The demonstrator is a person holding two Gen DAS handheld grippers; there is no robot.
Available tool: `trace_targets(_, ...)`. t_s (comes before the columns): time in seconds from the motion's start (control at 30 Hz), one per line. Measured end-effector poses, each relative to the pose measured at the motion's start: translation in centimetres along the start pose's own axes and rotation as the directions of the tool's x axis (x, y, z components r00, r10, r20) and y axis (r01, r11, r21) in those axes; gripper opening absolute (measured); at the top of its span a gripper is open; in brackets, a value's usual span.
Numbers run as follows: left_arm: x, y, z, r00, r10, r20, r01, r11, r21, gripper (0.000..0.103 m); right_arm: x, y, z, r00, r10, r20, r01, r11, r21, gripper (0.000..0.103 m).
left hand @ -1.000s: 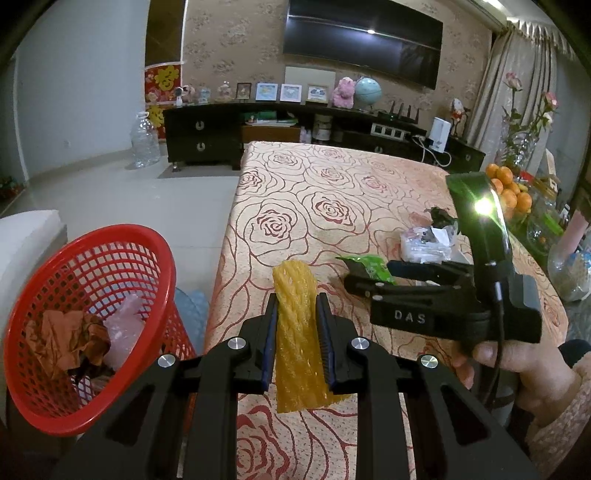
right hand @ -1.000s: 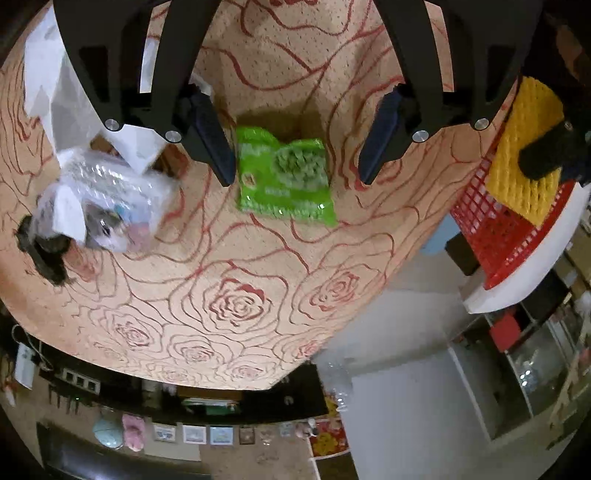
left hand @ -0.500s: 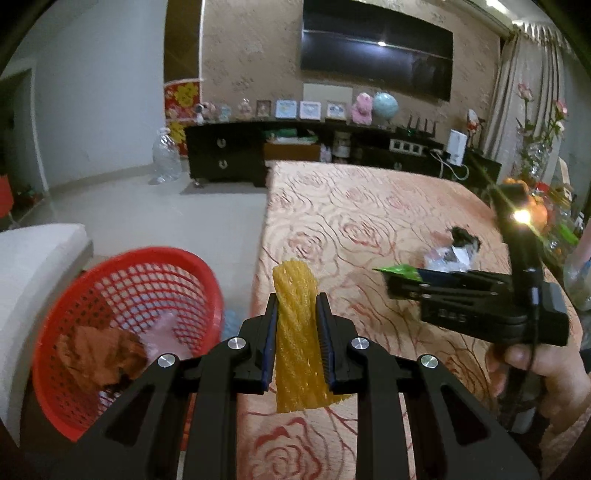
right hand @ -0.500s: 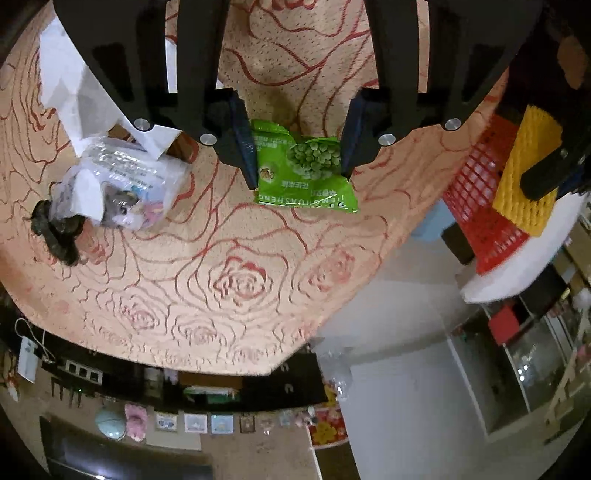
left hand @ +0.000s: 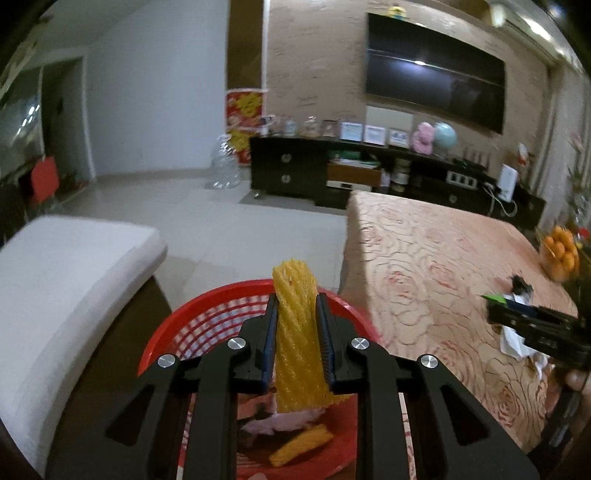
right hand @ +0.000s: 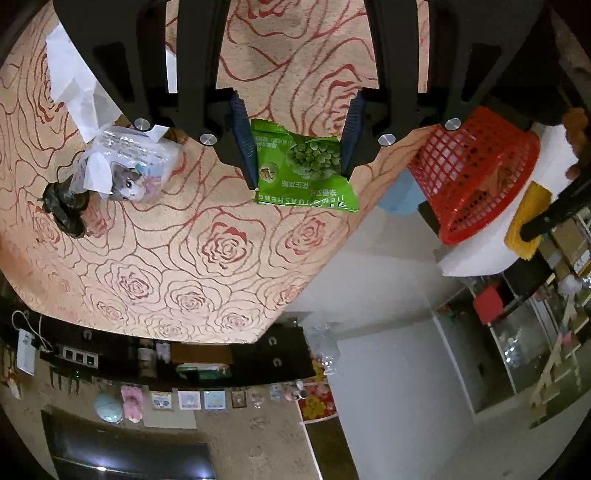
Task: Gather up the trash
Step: 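Carry the yellow net and green bag over the wastebasket and open both tools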
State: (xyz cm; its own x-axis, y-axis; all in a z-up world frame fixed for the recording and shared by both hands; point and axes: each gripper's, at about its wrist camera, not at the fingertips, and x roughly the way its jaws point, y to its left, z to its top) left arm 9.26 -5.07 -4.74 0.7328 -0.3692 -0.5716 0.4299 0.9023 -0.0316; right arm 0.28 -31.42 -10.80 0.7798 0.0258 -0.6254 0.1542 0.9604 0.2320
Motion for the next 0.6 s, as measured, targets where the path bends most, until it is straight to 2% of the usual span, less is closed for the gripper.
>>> trace_targets(0.17, 0.4, 1.6, -0.5, 1.000, 0.020, -0.017, -0.021, 0.999, -0.034, 0.019, -0.1, 2.7, 0.7, 0.998, 0.061, 0.000, -0.061, 0.998, -0.023, 0.041)
trace_targets(0.4, 0.7, 2.8, -0.9, 0.997, 0.064, -0.031, -0.065, 0.997, -0.034, 0.019, 1.6, 9.6, 2.4, 0.986, 0.165, -0.036, -0.168, 0.981, -0.102, 0.041)
trace_targets(0.6, 0.9, 3.7, -1.3, 0.996, 0.066, -0.057, -0.068, 0.997, -0.044, 0.020, 3.0, 14.4, 4.1, 0.971, 0.227, -0.068, -0.235, 0.960, -0.151, 0.041)
